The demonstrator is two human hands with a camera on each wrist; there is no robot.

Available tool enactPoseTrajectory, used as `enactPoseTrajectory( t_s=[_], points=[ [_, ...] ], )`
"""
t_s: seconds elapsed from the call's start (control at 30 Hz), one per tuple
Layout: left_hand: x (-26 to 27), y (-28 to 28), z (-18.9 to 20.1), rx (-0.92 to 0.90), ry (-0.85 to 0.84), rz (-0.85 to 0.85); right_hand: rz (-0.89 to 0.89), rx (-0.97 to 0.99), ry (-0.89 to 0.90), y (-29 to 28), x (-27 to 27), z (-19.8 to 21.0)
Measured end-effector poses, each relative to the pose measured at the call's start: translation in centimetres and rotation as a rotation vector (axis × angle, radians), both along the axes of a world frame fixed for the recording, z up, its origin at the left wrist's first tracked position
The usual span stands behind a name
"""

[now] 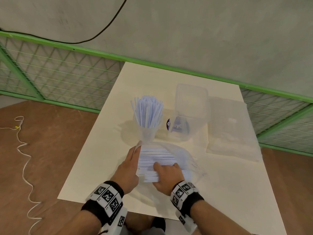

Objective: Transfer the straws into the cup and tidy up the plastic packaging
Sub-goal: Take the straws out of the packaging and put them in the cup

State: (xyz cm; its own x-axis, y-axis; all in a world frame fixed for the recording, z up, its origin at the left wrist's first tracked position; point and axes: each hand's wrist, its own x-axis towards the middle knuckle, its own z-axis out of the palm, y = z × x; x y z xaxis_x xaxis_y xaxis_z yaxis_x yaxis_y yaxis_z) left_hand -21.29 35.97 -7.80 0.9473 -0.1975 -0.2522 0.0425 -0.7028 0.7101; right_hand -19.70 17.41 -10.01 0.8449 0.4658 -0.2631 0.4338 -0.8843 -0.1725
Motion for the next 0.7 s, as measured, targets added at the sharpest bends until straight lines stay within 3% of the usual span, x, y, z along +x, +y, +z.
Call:
enactPoseTrajectory(
  t_s=[0.13,0.2,0.27,0.33,0.7],
  points=[
    [0.1,0.1,0.0,-0.008,0.001,0.006,-0.226,0.506,0.044,-1.2,0.1,2.5],
    [0.1,0.1,0.0,-0.005,0.008,0.009,-0.42,0.801,0.09,-1.2,-0.5,3.9],
    [0.2,0.1,-0.1,-0.016,0.001,0.01,-0.586,0.969,0.194,-1.0,-1.1,4.7],
    [0.2,0.0,-0.3,-0.021,-0.012,0.005,-0.609,0.99,0.257,-0.9,-1.7,4.6],
    [0.2,0.0,-0.1,-0.026,-0.02,-0.001,-0.49,0.836,0.186,-2.7,-1.4,3.4]
  ],
)
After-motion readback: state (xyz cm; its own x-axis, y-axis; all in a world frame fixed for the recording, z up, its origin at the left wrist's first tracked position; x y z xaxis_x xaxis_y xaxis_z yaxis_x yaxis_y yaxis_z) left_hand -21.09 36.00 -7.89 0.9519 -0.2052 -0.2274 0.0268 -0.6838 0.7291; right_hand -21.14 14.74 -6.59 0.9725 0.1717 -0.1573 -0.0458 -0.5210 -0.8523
